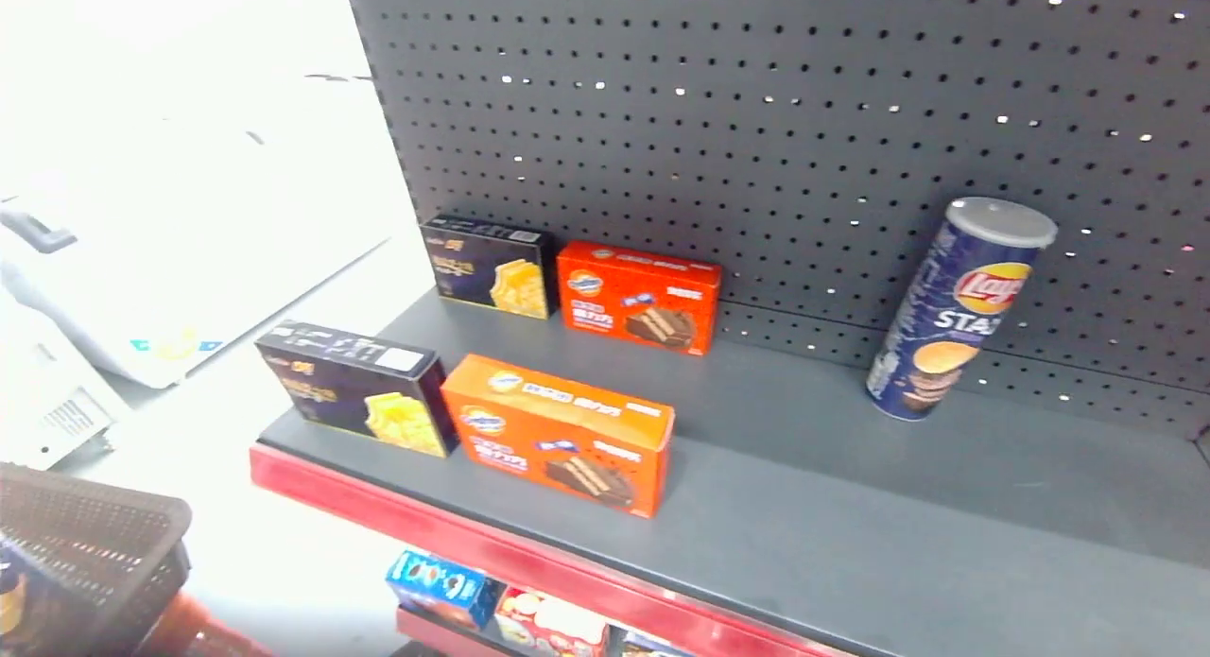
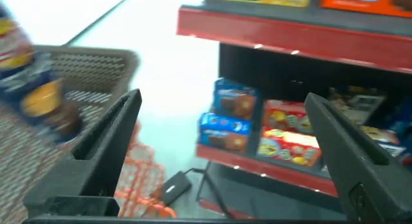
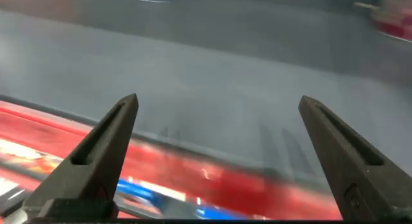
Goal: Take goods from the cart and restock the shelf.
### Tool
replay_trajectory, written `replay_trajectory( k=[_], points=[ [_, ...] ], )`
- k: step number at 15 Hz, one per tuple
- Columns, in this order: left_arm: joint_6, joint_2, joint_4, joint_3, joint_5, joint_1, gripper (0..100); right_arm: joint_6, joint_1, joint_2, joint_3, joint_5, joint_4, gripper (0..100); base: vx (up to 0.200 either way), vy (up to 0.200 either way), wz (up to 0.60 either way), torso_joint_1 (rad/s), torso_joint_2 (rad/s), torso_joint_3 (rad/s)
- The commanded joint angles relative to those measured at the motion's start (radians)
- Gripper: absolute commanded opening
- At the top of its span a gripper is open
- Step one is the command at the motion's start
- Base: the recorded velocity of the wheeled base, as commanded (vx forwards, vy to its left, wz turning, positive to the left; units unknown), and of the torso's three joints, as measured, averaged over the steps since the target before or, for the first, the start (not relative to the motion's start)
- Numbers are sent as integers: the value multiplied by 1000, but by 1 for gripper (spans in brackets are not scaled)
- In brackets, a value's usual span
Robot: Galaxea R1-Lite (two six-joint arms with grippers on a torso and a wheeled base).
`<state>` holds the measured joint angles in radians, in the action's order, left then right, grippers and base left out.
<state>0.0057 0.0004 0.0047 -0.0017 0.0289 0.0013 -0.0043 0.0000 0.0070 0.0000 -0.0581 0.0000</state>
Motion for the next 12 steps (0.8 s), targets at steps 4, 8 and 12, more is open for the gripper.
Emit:
replay_trajectory(
  k=[4,8,12],
  points=[
    [0,1,0,0,0,0,100,0,0,1,0,0,0,100,0,0,600,5,1,1],
    [0,1,0,0,0,0,100,0,0,1,0,0,0,100,0,0,600,4,4,1],
    [0,1,0,0,0,0,100,1,0,1,0,0,0,100,0,0,450,1,3,-1]
  ],
)
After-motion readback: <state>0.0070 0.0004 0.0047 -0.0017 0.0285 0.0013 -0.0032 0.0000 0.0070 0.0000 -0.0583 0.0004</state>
